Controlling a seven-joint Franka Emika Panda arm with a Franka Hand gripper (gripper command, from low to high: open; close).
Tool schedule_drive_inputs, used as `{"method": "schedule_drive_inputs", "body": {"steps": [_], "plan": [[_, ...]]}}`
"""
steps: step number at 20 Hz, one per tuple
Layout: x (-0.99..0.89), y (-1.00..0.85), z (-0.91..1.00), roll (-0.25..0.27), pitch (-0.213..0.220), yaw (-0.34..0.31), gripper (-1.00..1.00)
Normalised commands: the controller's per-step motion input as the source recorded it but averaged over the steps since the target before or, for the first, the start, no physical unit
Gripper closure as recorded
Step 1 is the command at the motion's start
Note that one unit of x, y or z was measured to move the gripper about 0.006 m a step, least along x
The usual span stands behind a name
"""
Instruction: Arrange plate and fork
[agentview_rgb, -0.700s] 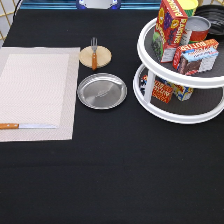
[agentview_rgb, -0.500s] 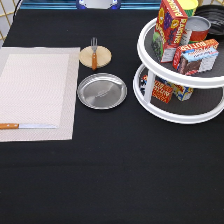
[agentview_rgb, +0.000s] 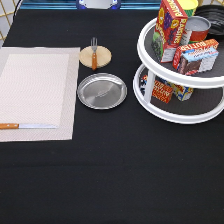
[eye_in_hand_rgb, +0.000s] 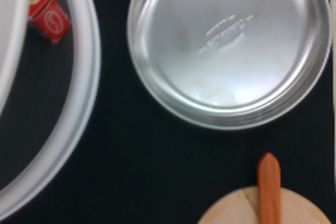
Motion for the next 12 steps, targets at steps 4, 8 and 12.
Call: {"method": "schedule_drive_inputs", "body": {"steps": [4, 8, 12], "plan": [[0.85, -0.43, 0.0, 0.024, 0.084, 0.01, -1.0], [0.83, -0.41, 0.0, 0.047, 0.081, 0.02, -1.0], [0.83, -0.34, 0.0, 0.042, 0.076, 0.028, -1.0]]}}
